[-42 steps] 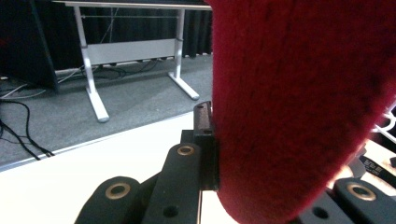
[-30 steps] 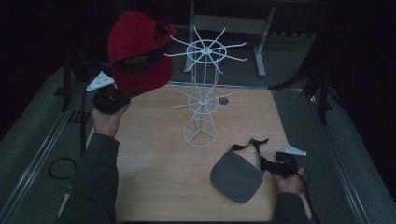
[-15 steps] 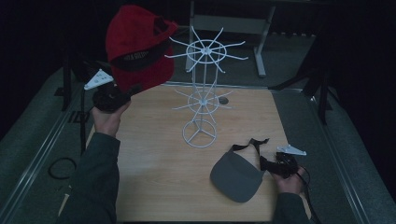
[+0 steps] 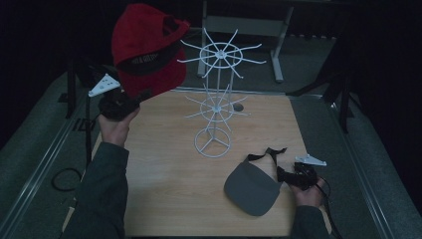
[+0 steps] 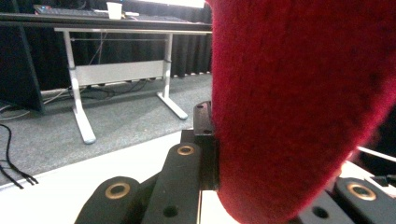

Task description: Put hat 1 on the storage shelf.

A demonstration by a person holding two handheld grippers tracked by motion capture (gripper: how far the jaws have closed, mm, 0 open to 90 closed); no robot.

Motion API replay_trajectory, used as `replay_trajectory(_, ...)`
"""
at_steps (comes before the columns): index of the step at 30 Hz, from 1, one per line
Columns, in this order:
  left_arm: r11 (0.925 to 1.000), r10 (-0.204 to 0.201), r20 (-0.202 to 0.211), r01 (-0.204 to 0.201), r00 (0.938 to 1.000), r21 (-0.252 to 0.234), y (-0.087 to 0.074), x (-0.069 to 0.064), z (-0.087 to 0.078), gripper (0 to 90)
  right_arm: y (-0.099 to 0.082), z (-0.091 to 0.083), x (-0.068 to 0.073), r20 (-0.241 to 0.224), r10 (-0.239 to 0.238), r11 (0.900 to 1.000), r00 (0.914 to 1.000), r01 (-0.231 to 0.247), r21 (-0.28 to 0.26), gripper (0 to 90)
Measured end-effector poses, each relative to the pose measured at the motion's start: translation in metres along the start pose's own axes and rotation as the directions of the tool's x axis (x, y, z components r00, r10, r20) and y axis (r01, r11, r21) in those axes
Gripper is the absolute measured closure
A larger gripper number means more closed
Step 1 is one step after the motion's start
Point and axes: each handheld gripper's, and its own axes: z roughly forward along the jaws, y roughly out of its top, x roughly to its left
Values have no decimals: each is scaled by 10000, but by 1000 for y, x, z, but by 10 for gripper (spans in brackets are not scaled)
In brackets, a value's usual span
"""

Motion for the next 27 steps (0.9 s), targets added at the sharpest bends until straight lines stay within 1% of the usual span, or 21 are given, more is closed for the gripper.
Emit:
replay_trajectory(6,9992,330,-9,-330,9995,245,-3,-4,3,857,0,0,0,0,4,10000,10000,-4,2,257)
replay_trajectory(8,9982,438,-30,-436,9990,414,-5,-5,4,857,0,0,0,2,3,10000,10000,-3,2,257)
replay_trajectory(12,9963,546,-149,-535,9984,672,-10,-6,9,857,0,0,0,9,-1,10000,10000,1,-1,256)
replay_trajectory(15,9932,773,-297,-744,9966,891,-15,-8,12,856,0,0,0,3,10,10000,10000,-10,7,257)
replay_trajectory(17,9928,716,-258,-688,9971,980,-21,-7,14,856,0,0,0,-3,9,10000,10000,-9,14,257)
replay_trajectory(18,9921,713,-335,-674,9969,1060,-24,-6,15,856,0,0,0,-2,5,10000,10000,-5,15,257)
replay_trajectory(22,9887,681,-435,-616,9967,1366,-37,-3,19,856,0,0,0,-3,6,10000,10000,-6,14,256)
replay_trajectory(26,9804,932,-561,-818,9941,1791,-46,-3,24,855,0,0,0,-4,1,10000,10000,-1,15,256)
replay_trajectory(27,9785,965,-525,-850,9940,1878,-49,-3,25,855,0,0,0,-3,3,10000,10000,-3,12,256)
